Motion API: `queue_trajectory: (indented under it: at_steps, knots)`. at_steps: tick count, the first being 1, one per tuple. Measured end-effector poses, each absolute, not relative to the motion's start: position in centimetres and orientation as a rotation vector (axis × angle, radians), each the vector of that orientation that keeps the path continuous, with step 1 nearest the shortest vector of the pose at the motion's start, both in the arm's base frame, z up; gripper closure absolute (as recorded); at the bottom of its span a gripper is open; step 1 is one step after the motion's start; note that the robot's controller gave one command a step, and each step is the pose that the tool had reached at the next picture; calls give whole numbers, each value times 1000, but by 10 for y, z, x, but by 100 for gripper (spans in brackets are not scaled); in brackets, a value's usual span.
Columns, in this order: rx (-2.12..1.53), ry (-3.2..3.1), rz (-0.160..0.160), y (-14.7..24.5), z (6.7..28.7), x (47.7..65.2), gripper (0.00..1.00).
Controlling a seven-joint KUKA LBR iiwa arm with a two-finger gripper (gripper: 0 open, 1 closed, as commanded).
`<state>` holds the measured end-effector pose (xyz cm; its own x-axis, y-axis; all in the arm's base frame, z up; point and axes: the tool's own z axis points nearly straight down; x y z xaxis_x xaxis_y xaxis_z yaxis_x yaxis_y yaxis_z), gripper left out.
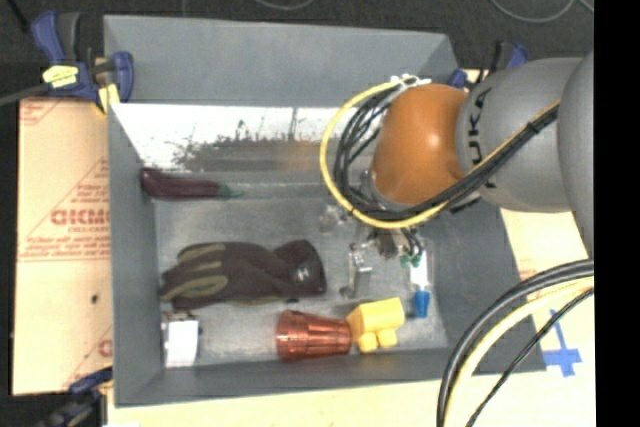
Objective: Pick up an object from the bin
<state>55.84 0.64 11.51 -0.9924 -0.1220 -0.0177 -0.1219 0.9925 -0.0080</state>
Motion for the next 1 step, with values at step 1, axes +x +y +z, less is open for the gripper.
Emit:
queue_trajectory:
  at_steps: [1]
  knots:
    - [104, 3125, 1, 38, 93, 544, 0]
